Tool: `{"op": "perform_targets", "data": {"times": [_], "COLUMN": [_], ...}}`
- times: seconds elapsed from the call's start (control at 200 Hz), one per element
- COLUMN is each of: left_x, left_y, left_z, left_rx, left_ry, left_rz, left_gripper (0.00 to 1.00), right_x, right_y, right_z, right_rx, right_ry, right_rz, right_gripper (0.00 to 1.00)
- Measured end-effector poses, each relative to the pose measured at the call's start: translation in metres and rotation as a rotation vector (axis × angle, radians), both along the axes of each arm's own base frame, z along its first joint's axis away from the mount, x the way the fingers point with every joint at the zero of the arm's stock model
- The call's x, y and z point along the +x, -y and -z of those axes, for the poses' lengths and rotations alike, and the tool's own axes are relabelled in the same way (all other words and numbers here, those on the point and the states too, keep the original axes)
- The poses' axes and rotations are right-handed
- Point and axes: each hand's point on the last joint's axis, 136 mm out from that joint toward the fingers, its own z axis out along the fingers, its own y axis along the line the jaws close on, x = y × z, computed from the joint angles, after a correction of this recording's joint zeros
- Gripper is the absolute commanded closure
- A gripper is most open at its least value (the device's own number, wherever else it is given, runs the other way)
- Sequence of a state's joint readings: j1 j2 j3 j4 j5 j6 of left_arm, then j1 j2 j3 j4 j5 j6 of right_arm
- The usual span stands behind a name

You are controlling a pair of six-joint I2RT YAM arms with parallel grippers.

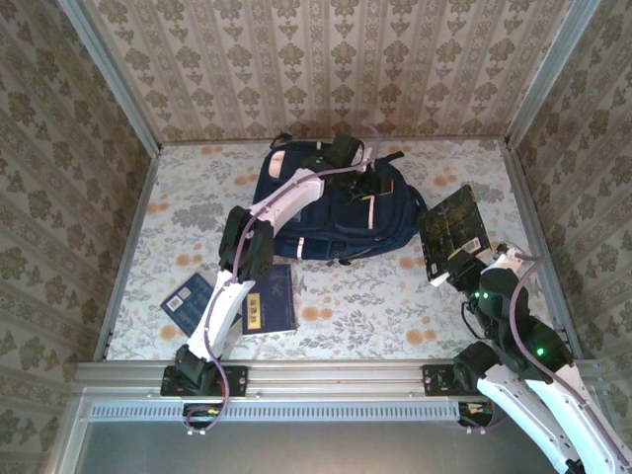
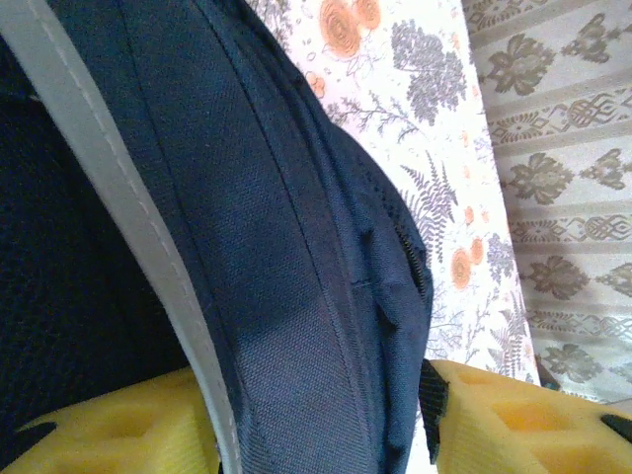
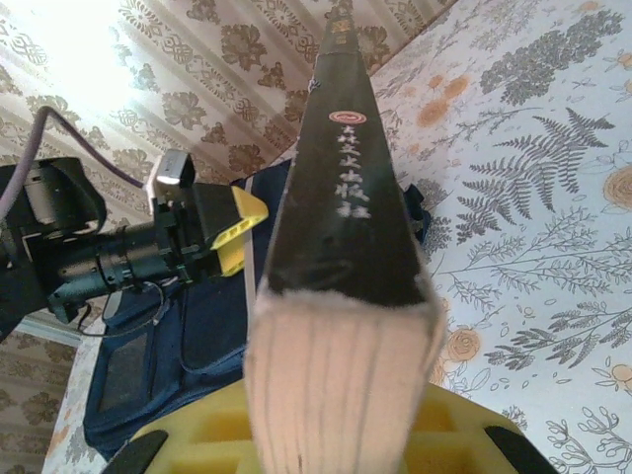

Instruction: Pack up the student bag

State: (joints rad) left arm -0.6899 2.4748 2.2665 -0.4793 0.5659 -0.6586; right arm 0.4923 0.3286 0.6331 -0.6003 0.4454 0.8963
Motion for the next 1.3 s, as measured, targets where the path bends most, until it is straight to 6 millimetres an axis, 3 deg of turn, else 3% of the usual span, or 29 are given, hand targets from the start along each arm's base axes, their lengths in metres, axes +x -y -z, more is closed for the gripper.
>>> {"op": "perform_targets", "data": {"times": [0.08,0.22,0.42,0.6,0.725,1.01,1.12,1.3], "left_x": [0.0,0.002,0.003,0.001,-0.008,-0.037,-0.051,-0.073], "left_y": [0.0,0.0,-0.005,-0.014,-0.031,-0.092,-0.106,-0.104], "left_z": [0.001,0.0,0.0,-0.016,-0.049,-0.177,-0.197,-0.201], "left_rx": [-0.003,-0.012,-0.005,0.001,-0.008,-0.102,-0.154,-0.223], "left_ry": [-0.006,-0.019,-0.031,-0.033,-0.032,0.064,0.05,-0.024], "left_rz": [0.0,-0.011,-0.014,0.017,0.045,0.061,0.082,0.163], "left_gripper": [0.54,1.0,1.0,1.0,1.0,1.0,1.0,1.0], "right_x": [0.0,0.001,0.002,0.002,0.001,0.004,0.009,0.035], "right_y": [-0.001,-0.002,-0.003,-0.004,-0.007,-0.034,-0.056,-0.095], "right_z": [0.0,-0.002,-0.001,0.003,0.0,-0.01,-0.007,-0.011], "right_rx": [0.003,0.012,0.007,-0.04,-0.076,-0.126,-0.086,0.103], "right_ry": [0.0,0.012,0.007,-0.037,-0.072,-0.12,-0.152,-0.152], "right_rz": [-0.005,-0.007,-0.011,-0.023,-0.057,-0.222,-0.331,-0.49], "right_gripper": [1.0,1.0,1.0,1.0,1.0,1.0,1.0,1.0]}}
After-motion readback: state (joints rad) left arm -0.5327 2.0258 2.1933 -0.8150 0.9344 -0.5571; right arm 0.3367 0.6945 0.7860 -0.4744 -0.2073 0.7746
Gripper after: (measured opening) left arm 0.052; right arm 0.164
